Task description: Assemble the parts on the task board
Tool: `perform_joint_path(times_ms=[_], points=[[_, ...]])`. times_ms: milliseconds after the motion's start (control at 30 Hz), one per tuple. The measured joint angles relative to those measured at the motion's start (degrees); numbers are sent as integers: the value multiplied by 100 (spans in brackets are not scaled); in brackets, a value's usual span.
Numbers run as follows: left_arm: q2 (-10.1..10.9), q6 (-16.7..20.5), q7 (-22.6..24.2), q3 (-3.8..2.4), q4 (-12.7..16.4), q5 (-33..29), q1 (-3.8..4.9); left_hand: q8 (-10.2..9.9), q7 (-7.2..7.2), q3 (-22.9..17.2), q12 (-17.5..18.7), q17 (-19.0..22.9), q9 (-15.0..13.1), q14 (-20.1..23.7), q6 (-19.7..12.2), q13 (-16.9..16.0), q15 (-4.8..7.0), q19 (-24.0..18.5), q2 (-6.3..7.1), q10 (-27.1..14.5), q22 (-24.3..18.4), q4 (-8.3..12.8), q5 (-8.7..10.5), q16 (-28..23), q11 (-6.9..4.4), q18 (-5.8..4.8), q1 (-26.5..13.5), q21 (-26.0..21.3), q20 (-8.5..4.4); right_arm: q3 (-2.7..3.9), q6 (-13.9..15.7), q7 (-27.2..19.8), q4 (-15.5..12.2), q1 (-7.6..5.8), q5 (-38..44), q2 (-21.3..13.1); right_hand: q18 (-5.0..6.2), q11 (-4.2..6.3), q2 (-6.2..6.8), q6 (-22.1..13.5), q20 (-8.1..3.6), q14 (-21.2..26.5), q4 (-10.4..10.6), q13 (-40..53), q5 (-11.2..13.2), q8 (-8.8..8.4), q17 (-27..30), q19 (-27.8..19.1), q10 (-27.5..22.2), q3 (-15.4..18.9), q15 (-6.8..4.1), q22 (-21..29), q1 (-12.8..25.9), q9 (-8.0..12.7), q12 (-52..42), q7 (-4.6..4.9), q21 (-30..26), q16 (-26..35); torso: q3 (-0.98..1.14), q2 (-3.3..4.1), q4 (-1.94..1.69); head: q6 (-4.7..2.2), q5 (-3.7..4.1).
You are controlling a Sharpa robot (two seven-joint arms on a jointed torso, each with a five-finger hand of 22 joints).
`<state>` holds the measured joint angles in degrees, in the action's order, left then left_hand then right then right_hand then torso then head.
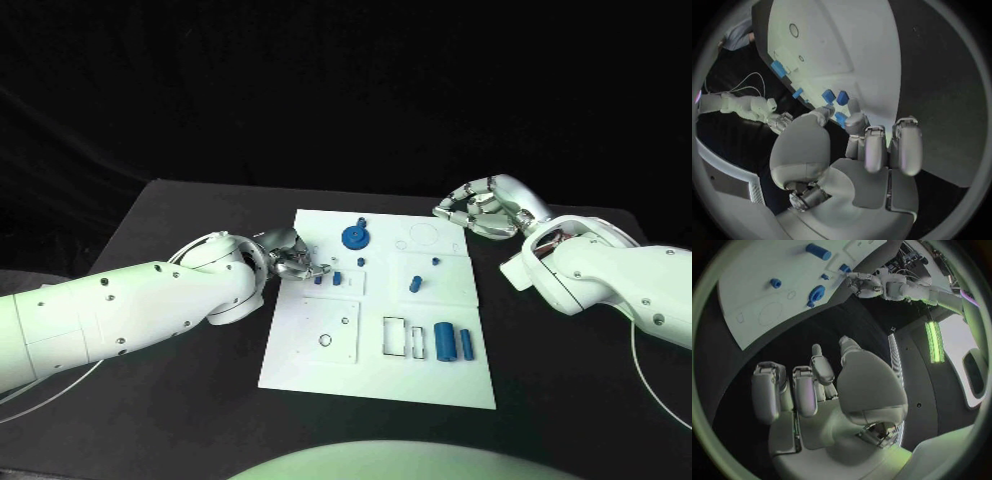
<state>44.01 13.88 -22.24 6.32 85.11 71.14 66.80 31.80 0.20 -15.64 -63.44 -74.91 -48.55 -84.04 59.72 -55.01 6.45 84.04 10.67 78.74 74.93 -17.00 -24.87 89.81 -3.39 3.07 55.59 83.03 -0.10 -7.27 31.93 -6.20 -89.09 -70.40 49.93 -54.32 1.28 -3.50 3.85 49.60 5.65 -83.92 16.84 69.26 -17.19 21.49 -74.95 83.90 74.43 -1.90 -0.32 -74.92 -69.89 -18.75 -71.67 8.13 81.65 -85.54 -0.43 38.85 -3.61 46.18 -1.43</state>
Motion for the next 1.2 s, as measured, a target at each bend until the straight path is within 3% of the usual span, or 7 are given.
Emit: perform_joint_path(times_ms=[367,600,667,767,867,1033,1200], points=[[96,260,199,-122,77,-393,0,-24,2,502,78,0,-24,0,-2,111,0,0,-187,-20,-1,-6,-28,0,16,0,-231,0,0,0,0,-2,29,11,-1,6,0,0,-30,0,0,0,0,0,-24,0,0,0,0,0,0,1,30,3,0,0,0,0,-1,-3,1,-16,7],[150,577,581,-207,88,-719,98,-242,214,458,1100,0,-24,6,-445,1278,-108,-341,-279,-827,-367,26,-62,-268,167,55,94,-507,50,0,3,-4,51,16,-2,6,0,18,-14,0,0,0,-16,-8,-48,0,1,0,-18,15,0,1,46,5,0,0,0,0,2,-5,4,-43,25],[123,678,826,-223,69,-858,148,-472,443,126,1656,165,93,90,-957,1729,-349,-1027,-131,-1553,-1477,111,-7,-838,416,336,810,-1374,177,0,5,-6,62,17,-5,6,0,21,-14,-21,0,0,-16,-15,-56,0,1,0,-21,15,0,1,46,8,15,-21,-22,0,2,-5,4,-58,30],[29,735,1194,-228,19,-988,184,-711,694,-183,2050,670,340,386,-1312,2004,-551,-1489,103,-2156,-2218,94,57,-1311,628,449,1502,-2026,376,0,9,-10,72,18,-12,11,0,0,-15,-42,0,0,-16,-49,-89,0,1,0,-44,15,0,2,46,11,49,0,-63,0,2,-5,7,-79,44],[-124,703,1513,-229,-42,-1005,202,-948,861,-564,2525,1686,606,1135,-1520,2320,-690,-2211,232,-2696,-3207,282,57,-2067,795,628,2188,-2924,507,0,13,-18,81,19,-21,19,0,3,-15,-43,0,0,-16,-168,-90,0,1,0,-170,15,0,2,46,16,169,0,-63,23,2,-3,8,-98,66],[-401,513,1859,-224,-250,-770,223,-1253,941,-1063,3159,2427,1126,1765,-1532,2958,-820,-2447,467,-2843,-3436,538,155,-2529,926,628,2796,-3236,685,0,19,-41,91,24,-39,36,89,-10,-31,-125,-13,0,-16,-552,-112,0,2,-17,-487,15,0,2,-128,29,536,17,-291,128,2,-2,8,-125,91],[-681,326,2094,-175,-525,-216,235,-1346,952,-1204,3356,2554,1377,1803,-1463,3234,-821,-2448,523,-2822,-3417,669,208,-2529,947,627,2909,-3239,686,0,24,-70,100,27,-58,50,179,-18,-21,-163,-20,0,-33,-793,-112,0,56,-126,-637,-2,0,-1,-252,40,755,38,-547,245,3,2,11,-152,107]])
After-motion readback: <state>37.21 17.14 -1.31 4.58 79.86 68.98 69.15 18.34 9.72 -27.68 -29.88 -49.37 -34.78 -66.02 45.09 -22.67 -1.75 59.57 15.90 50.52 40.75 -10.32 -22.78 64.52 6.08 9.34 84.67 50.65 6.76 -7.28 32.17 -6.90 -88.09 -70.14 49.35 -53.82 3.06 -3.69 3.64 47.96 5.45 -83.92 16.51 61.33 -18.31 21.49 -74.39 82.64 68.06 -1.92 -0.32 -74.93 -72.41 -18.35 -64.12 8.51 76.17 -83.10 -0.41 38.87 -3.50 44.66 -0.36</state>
